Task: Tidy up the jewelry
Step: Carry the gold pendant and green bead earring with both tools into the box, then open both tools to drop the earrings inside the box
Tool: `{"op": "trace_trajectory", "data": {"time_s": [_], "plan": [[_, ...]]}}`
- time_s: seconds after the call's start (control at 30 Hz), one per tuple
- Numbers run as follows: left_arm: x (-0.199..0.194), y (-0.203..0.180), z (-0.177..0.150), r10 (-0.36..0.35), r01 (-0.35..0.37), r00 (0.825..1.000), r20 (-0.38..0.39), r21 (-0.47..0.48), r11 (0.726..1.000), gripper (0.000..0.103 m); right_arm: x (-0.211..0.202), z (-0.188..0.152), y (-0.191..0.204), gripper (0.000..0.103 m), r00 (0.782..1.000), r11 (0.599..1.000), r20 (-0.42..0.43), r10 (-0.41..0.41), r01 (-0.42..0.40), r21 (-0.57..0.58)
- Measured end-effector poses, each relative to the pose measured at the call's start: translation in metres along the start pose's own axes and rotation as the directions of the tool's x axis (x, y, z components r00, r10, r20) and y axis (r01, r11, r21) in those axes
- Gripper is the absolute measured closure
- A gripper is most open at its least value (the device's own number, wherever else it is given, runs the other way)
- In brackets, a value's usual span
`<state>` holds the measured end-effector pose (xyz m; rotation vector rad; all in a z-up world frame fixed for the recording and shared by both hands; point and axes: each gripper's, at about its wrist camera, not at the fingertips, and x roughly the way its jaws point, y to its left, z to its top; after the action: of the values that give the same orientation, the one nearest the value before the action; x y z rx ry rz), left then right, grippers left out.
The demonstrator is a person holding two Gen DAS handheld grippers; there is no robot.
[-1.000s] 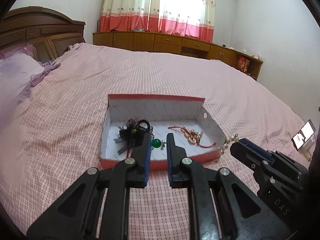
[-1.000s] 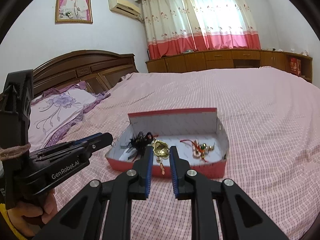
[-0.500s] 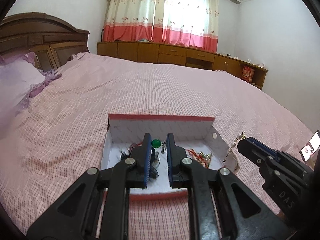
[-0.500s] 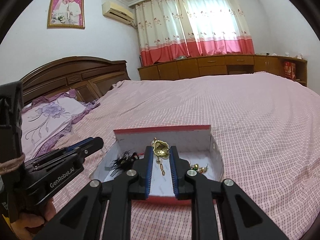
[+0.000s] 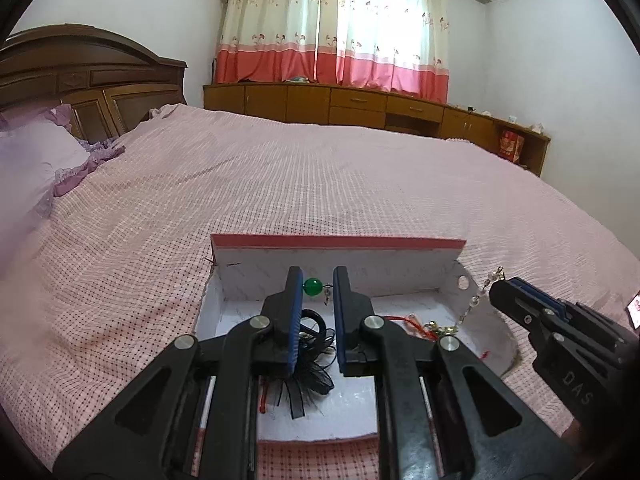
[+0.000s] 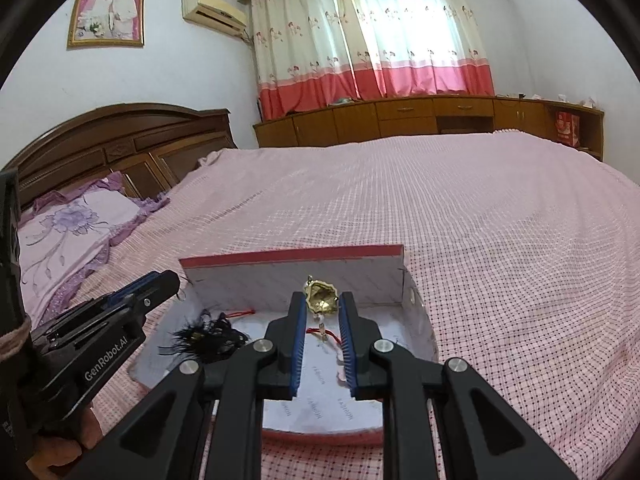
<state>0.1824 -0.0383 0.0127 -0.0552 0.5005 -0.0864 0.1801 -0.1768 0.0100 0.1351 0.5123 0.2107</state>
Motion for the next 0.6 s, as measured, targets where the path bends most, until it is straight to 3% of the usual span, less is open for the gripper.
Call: {"op": "trace_trajectory", "data": {"time_s": [0.6], "plan": [[0.048,0.019,-0.025,0.014,-0.022,0.994,-0.107,-0.075,0.997,0.096,0.046,-0.022,-0.014,0.084,0.993,0.999,-0.111,-0.034,0.036,0.013]]}}
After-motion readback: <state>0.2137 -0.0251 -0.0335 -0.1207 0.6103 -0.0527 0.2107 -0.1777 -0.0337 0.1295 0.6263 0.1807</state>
